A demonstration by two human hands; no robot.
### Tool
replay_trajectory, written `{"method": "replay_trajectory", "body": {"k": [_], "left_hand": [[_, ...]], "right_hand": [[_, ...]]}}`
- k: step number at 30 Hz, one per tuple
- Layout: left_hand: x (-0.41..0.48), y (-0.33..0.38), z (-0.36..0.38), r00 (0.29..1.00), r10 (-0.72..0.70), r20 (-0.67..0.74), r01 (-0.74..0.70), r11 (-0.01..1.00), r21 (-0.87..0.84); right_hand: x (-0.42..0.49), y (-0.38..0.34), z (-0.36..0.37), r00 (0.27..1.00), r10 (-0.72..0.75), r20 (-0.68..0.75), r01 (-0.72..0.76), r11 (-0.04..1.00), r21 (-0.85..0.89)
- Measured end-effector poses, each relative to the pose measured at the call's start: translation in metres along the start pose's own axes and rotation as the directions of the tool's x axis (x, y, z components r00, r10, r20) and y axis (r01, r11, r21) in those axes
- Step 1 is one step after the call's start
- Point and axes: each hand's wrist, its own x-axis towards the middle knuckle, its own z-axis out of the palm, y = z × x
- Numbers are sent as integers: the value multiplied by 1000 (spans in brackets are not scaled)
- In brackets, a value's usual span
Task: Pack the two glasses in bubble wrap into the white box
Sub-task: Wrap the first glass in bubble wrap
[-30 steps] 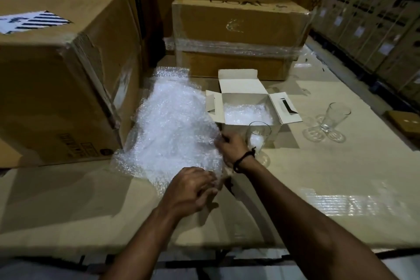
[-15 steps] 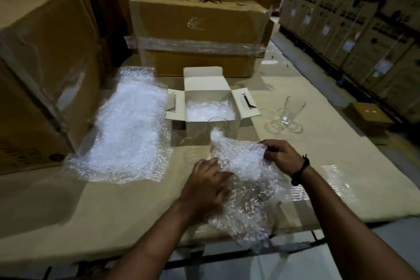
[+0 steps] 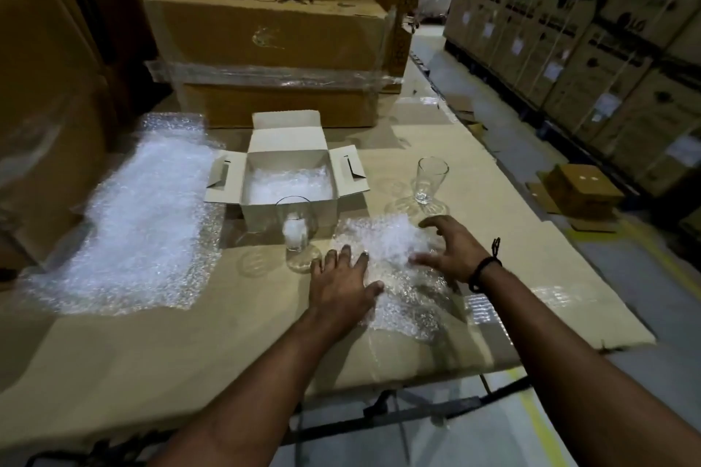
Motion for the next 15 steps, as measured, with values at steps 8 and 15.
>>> {"method": "replay_trajectory", "body": {"k": [8,15], "left_hand": [[3,5,8,1000,12,-24,-12,1000,1],[13,4,10,1000,14,3,-13,1000,-13]], "right_hand": [[16,6,24,999,-44,-15,32,884,-467],[28,15,24,974,-110,-197,100,993,-59]]}}
